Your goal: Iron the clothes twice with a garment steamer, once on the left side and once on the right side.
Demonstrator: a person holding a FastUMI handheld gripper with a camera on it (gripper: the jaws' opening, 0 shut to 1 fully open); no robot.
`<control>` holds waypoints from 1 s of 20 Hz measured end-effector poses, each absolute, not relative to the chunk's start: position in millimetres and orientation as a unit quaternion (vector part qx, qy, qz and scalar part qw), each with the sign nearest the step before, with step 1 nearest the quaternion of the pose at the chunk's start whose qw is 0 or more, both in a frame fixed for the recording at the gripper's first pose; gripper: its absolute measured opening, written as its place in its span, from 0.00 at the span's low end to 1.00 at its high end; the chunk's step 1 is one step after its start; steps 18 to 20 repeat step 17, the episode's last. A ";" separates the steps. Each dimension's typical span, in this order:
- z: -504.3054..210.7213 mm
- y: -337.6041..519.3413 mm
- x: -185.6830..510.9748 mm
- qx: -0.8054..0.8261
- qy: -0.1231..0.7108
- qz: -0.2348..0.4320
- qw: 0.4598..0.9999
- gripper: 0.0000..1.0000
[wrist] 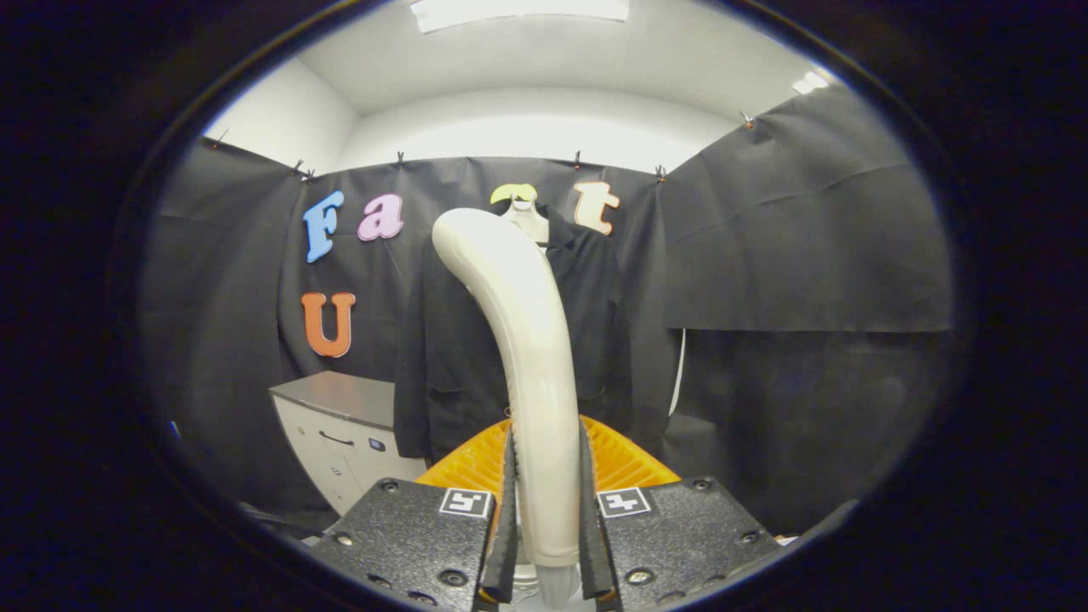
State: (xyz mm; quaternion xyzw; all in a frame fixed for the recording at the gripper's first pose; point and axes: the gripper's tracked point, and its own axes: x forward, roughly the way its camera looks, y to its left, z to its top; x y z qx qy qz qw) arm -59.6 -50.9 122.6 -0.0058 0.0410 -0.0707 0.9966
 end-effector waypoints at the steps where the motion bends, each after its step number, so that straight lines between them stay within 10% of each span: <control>1: 122.8 -52.5 -60.1 -0.004 0.041 -0.067 0.997 0.32; 20: 125.3 -40.2 -81.5 -0.013 0.040 -0.013 0.999 0.32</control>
